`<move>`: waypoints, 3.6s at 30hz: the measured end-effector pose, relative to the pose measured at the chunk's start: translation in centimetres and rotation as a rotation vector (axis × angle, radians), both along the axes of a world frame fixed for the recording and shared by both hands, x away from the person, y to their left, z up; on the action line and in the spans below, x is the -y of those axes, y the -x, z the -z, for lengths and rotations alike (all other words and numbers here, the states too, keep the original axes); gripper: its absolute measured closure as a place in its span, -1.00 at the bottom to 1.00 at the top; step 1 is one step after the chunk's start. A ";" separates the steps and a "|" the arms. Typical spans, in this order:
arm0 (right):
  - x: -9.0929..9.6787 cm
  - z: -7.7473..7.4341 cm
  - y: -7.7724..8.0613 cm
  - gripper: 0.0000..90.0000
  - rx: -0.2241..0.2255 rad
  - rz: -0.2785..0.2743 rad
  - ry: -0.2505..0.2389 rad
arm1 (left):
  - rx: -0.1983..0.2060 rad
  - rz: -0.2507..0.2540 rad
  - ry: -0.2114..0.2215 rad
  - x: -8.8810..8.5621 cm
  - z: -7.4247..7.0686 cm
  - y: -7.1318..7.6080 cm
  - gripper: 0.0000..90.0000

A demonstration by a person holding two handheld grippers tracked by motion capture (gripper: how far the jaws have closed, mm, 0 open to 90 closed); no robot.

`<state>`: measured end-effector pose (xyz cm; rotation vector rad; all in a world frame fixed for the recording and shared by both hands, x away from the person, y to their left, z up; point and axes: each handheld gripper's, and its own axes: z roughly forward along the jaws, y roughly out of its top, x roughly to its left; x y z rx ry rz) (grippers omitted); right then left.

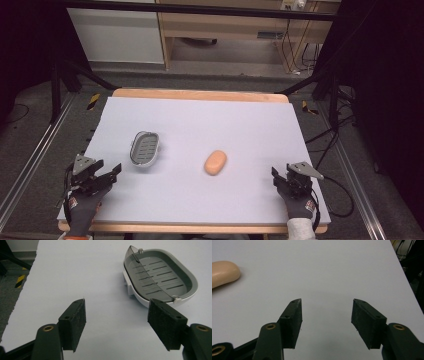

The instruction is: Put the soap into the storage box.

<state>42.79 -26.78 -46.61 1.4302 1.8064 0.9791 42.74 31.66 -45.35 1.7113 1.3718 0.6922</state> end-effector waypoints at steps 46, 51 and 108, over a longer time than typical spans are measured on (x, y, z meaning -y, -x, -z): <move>-0.6 0.0 0.1 -0.13 0.001 -0.009 0.040 | 0.039 0.121 0.017 4.2 -3.0 0.7 -0.51; -0.8 0.0 0.1 -0.13 0.003 -0.013 0.045 | 0.041 0.128 0.024 4.6 -3.4 0.7 -0.53; -1.2 -0.4 -0.1 -0.14 0.011 -0.017 0.060 | 0.017 0.316 -0.022 15.2 -5.5 -3.1 -0.54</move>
